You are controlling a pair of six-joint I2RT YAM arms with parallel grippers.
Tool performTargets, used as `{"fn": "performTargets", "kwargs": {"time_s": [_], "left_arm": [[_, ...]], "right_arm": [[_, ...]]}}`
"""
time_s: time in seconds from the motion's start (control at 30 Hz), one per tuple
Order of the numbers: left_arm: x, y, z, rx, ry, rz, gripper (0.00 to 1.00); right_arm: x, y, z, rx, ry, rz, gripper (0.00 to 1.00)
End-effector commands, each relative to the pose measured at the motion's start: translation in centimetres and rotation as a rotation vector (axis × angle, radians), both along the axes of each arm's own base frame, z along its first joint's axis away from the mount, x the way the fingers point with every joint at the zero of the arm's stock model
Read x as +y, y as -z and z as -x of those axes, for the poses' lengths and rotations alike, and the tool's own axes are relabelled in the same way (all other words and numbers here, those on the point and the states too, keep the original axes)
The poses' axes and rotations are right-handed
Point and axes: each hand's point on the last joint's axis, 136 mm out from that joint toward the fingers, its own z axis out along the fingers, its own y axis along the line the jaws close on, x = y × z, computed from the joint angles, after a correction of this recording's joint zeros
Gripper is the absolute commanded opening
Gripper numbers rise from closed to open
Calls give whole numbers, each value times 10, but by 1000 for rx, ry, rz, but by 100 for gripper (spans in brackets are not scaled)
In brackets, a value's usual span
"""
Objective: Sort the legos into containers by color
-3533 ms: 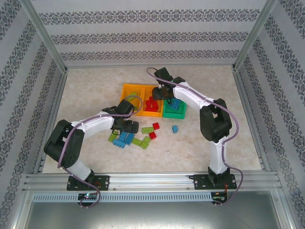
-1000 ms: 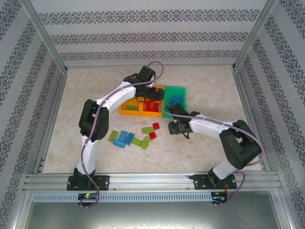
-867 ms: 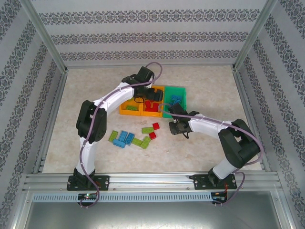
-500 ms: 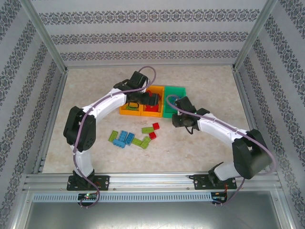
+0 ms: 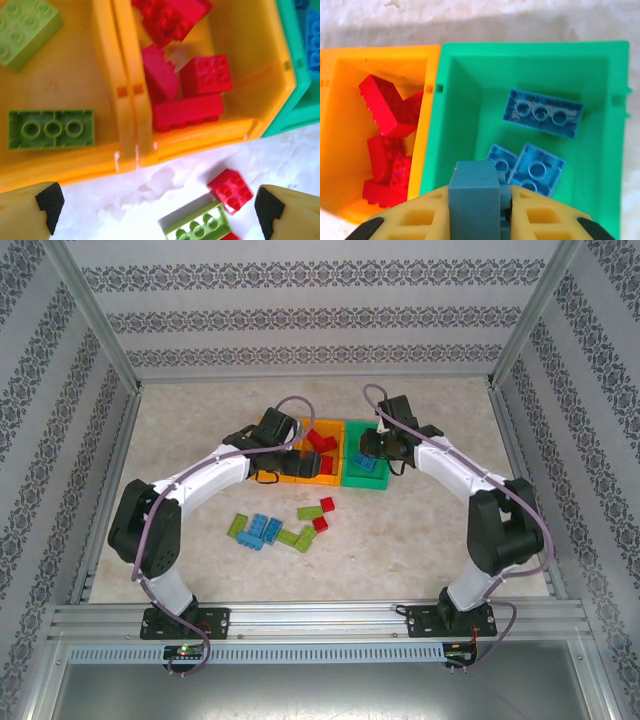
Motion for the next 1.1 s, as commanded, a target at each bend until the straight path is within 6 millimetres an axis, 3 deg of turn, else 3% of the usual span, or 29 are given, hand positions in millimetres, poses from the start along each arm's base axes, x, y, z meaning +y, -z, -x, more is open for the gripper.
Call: {"fn": "performTargets", "kwargs": {"time_s": [0.0, 0.27, 0.53, 0.67, 0.83, 1.07], "left_arm": [[9, -7, 7, -57, 9, -34, 100], [39, 21, 46, -5, 25, -128, 100], [51, 28, 70, 21, 51, -139, 100], [39, 36, 85, 50, 126, -91, 95], [18, 41, 100, 59, 222, -74, 92], [6, 50, 110, 90, 256, -46, 88]], "right_arm": [[2, 8, -16, 39, 23, -14, 28], [0, 26, -33, 72, 51, 2, 40], [3, 20, -25, 58, 31, -9, 57], [1, 18, -11, 52, 13, -1, 63], [-7, 21, 5, 56, 15, 14, 65], [-3, 11, 24, 23, -20, 12, 65]]}}
